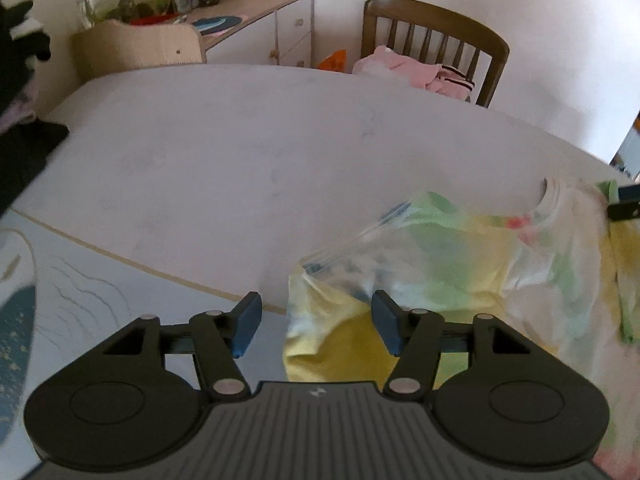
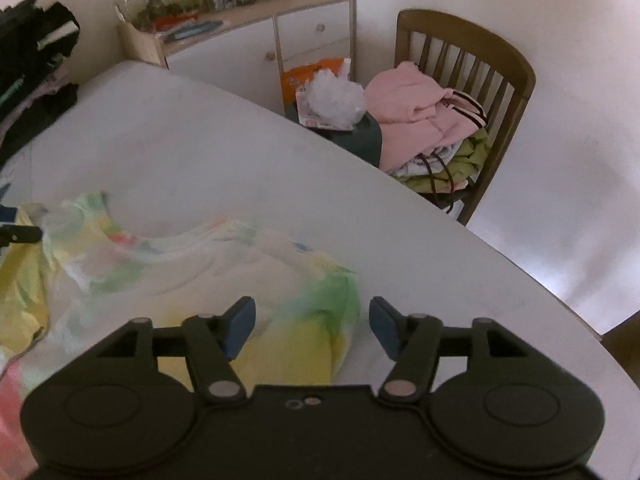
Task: Fold clothes
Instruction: 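Grasp the shirt hem with the left gripper while the right gripper grasps the green edge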
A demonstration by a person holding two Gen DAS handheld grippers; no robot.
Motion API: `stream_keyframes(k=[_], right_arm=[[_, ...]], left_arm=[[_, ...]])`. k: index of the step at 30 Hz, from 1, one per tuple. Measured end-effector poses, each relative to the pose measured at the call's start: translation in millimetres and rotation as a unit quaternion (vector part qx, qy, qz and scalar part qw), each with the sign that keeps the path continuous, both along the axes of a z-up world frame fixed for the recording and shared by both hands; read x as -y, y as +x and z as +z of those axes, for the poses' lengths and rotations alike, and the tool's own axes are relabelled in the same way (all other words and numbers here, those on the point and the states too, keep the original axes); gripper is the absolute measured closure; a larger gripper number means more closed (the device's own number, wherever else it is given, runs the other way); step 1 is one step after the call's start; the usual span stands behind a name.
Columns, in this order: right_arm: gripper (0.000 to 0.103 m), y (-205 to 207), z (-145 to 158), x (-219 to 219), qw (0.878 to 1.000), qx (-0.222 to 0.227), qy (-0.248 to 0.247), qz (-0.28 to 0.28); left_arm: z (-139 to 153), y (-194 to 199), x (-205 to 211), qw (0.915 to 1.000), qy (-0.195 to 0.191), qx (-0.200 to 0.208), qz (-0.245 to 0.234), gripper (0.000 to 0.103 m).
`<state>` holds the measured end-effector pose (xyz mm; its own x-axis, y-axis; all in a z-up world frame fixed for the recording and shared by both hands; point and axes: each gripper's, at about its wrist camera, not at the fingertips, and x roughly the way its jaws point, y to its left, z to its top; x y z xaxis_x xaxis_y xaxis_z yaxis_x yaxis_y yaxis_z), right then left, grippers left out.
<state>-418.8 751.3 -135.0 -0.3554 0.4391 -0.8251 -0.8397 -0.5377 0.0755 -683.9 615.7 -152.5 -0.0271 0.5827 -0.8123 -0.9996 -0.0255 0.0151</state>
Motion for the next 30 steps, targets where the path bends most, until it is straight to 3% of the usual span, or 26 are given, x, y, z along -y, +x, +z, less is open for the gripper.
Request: stream_keyframes(k=[4, 5, 6, 9, 13, 19, 25, 30], right_arm=[[0.000, -8, -2, 0, 1.000, 0.012, 0.010, 0.009], [0.000, -10, -1, 2, 1.000, 0.017, 0.013, 0.012], [0.000, -11, -1, 3, 1.000, 0.021, 0.016, 0.015], [0.000, -10, 4, 6, 1.000, 0.020, 0.012, 0.013], [0.000, -3, 24, 20, 0.999, 0.010, 0.031, 0.009], [0.000, 19, 73, 67, 0.999, -0.021, 0.049, -0.002], [0.000, 54, 127, 156, 0.997, -0.046, 0.060, -0.034], [0.000, 88, 157, 250, 0.991, -0.057, 0.071, -0.097]], left_arm=[[0, 3, -3, 0.9999, -0.001, 0.010, 0.003, 0.045], [1, 5, -2, 1.0000, -0.002, 0.008, 0.003, 0.055], [3, 8, -1, 1.0000, -0.002, 0.006, 0.002, 0.074], [8, 16, 2, 1.0000, -0.003, 0.000, 0.002, 0.094], [17, 26, 7, 1.0000, -0.001, -0.007, 0.002, 0.096], [55, 32, 51, 0.9989, 0.041, -0.002, -0.024, 0.097], [98, 37, 120, 0.9933, 0.092, 0.016, -0.068, 0.097], [121, 38, 197, 0.9815, 0.135, 0.046, -0.128, 0.097]])
